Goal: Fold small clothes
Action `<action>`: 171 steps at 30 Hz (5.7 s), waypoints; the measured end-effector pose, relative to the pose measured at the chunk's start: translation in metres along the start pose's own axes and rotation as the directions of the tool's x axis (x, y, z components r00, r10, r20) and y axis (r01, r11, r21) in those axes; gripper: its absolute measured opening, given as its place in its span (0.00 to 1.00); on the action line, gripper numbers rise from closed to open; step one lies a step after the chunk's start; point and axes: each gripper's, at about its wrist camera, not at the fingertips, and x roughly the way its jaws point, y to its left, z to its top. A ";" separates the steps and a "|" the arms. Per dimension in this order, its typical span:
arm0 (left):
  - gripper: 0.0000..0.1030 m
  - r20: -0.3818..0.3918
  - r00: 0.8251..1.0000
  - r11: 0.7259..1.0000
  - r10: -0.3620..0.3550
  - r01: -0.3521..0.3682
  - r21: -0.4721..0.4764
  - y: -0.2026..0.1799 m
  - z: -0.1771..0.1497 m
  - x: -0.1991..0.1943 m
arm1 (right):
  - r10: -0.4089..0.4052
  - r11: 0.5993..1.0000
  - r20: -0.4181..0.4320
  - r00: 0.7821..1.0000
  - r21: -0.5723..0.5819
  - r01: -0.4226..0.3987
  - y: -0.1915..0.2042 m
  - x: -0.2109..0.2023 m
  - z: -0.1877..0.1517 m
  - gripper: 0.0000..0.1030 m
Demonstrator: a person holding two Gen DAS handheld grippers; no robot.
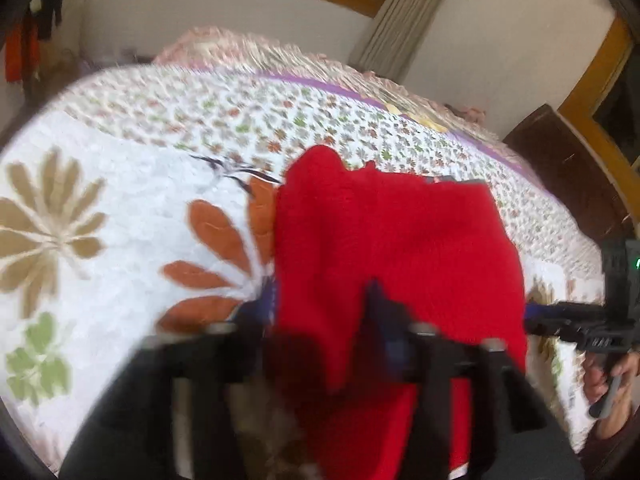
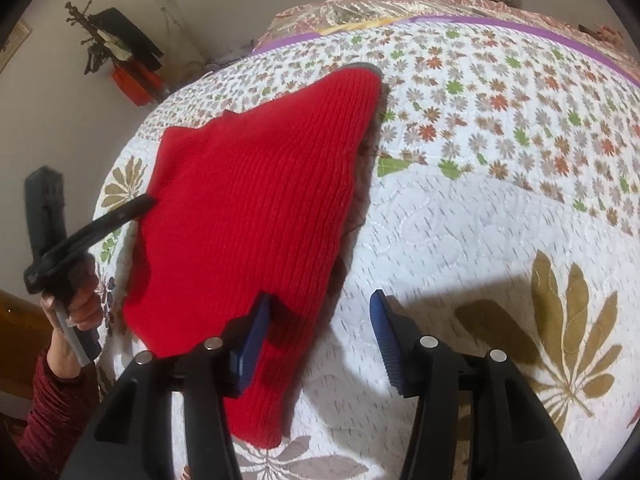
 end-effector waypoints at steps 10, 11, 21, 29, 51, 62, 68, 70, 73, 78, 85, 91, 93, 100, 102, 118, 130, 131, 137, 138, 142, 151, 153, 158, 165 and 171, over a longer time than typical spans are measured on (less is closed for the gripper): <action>0.56 -0.148 0.984 0.995 -0.096 0.090 -0.042 0.013 -0.064 -0.011 | 0.110 0.994 -0.083 0.990 0.022 -0.108 0.015 0.013 -0.057 0.68; 0.46 -0.150 0.984 0.995 -0.096 0.091 -0.036 0.012 -0.065 -0.011 | 0.106 0.994 -0.082 0.991 0.014 -0.105 0.017 0.014 -0.061 0.68; 0.07 -0.212 0.969 0.991 -0.128 0.118 -0.061 -0.003 -0.074 -0.009 | 0.070 0.997 -0.045 0.997 -0.037 -0.072 0.040 -0.003 -0.072 0.06; 0.51 -0.220 0.962 0.986 -0.161 0.148 -0.075 0.015 -0.070 -0.015 | 0.033 0.999 -0.095 0.995 -0.034 -0.036 0.028 0.015 -0.073 0.10; 0.64 -0.203 0.952 0.970 -0.229 0.204 -0.136 0.018 0.010 0.055 | 0.056 0.996 -0.001 0.998 0.064 -0.056 0.000 0.013 0.009 0.56; 0.60 -0.213 0.915 0.935 -0.343 0.310 -0.172 -0.004 0.012 0.086 | 0.159 0.981 -0.018 0.987 0.113 -0.156 -0.003 0.032 0.015 0.64; 0.37 -0.234 0.932 0.956 -0.278 0.245 -0.159 -0.015 0.012 0.093 | 0.107 0.993 -0.048 0.993 0.062 -0.104 0.018 0.052 0.024 0.56; 0.27 -0.245 0.934 0.961 -0.260 0.225 -0.162 -0.013 0.011 0.092 | 0.113 0.992 -0.034 0.993 0.064 -0.110 0.020 0.050 0.024 0.40; 0.24 -0.230 0.945 0.969 -0.233 0.205 -0.140 -0.021 0.009 0.085 | 0.139 0.988 -0.017 0.990 0.074 -0.138 0.017 0.043 0.022 0.31; 0.23 -0.217 0.957 0.981 -0.191 0.176 -0.085 -0.052 0.006 0.073 | 0.143 0.987 -0.011 0.990 0.072 -0.142 0.018 0.026 0.019 0.29; 0.22 -0.239 0.932 0.962 -0.273 0.263 -0.074 -0.114 -0.013 0.048 | 0.115 0.993 -0.008 0.993 0.028 -0.114 -0.002 -0.031 -0.016 0.29; 0.20 -0.257 0.903 0.935 -0.344 0.354 -0.009 -0.201 -0.050 0.033 | 0.088 0.994 0.032 0.996 0.060 -0.090 -0.058 -0.106 -0.074 0.29; 0.17 -0.261 0.907 0.935 -0.331 0.353 0.042 -0.230 -0.068 0.037 | 0.064 0.995 0.036 0.997 0.073 -0.067 -0.084 -0.125 -0.099 0.29; 0.26 -0.312 0.920 0.966 -0.237 0.257 0.024 -0.232 -0.112 0.098 | 0.058 0.974 0.028 0.998 0.219 -0.063 -0.156 -0.107 -0.159 0.38; 0.28 -0.313 0.909 0.960 -0.276 0.277 -0.042 -0.223 -0.109 0.107 | 0.100 0.963 0.063 0.993 0.245 -0.113 -0.166 -0.106 -0.166 0.43; 0.48 -0.229 0.971 0.996 -0.068 0.081 0.047 -0.247 -0.097 0.103 | 0.019 0.983 0.017 1.000 0.182 -0.022 -0.124 -0.121 -0.229 0.34; 0.57 -0.167 0.986 0.998 0.019 -0.009 0.064 -0.246 -0.113 0.080 | -0.137 0.976 0.064 0.989 0.178 0.124 -0.111 -0.119 -0.239 0.59; 0.60 -0.146 0.989 0.997 0.037 -0.027 0.071 -0.246 -0.120 0.067 | -0.161 0.975 0.071 0.984 0.166 0.147 -0.106 -0.123 -0.242 0.65; 0.73 -0.139 0.982 0.989 0.126 -0.115 0.088 -0.248 -0.164 0.016 | -0.306 0.946 0.132 0.943 0.155 0.285 -0.079 -0.148 -0.268 0.96; 0.75 -0.140 0.980 0.988 0.139 -0.127 0.090 -0.248 -0.170 0.010 | -0.311 0.944 0.140 0.940 0.162 0.289 -0.074 -0.150 -0.273 0.96; 0.82 -0.097 0.967 0.966 0.236 -0.222 0.131 -0.254 -0.197 -0.018 | -0.326 0.938 0.153 0.933 0.173 0.300 -0.053 -0.155 -0.287 0.96; 0.87 -0.054 0.957 0.949 0.283 -0.272 0.161 -0.260 -0.237 -0.060 | -0.313 0.943 0.176 0.933 0.177 0.283 -0.020 -0.171 -0.318 0.96; 0.87 -0.057 0.955 0.948 0.291 -0.280 0.152 -0.257 -0.243 -0.067 | -0.332 0.937 0.171 0.928 0.171 0.304 -0.014 -0.174 -0.321 0.96; 0.87 -0.034 0.945 0.937 0.324 -0.316 0.149 -0.254 -0.251 -0.085 | -0.337 0.936 0.183 0.924 0.173 0.308 -0.007 -0.186 -0.330 0.96; 0.88 -0.008 0.938 0.926 0.345 -0.339 0.163 -0.258 -0.260 -0.101 | -0.365 0.925 0.184 0.913 0.181 0.333 -0.004 -0.197 -0.334 0.96; 0.88 -0.006 0.941 0.927 0.339 -0.333 0.174 -0.262 -0.265 -0.106 | -0.365 0.926 0.176 0.914 0.174 0.336 0.000 -0.194 -0.334 0.96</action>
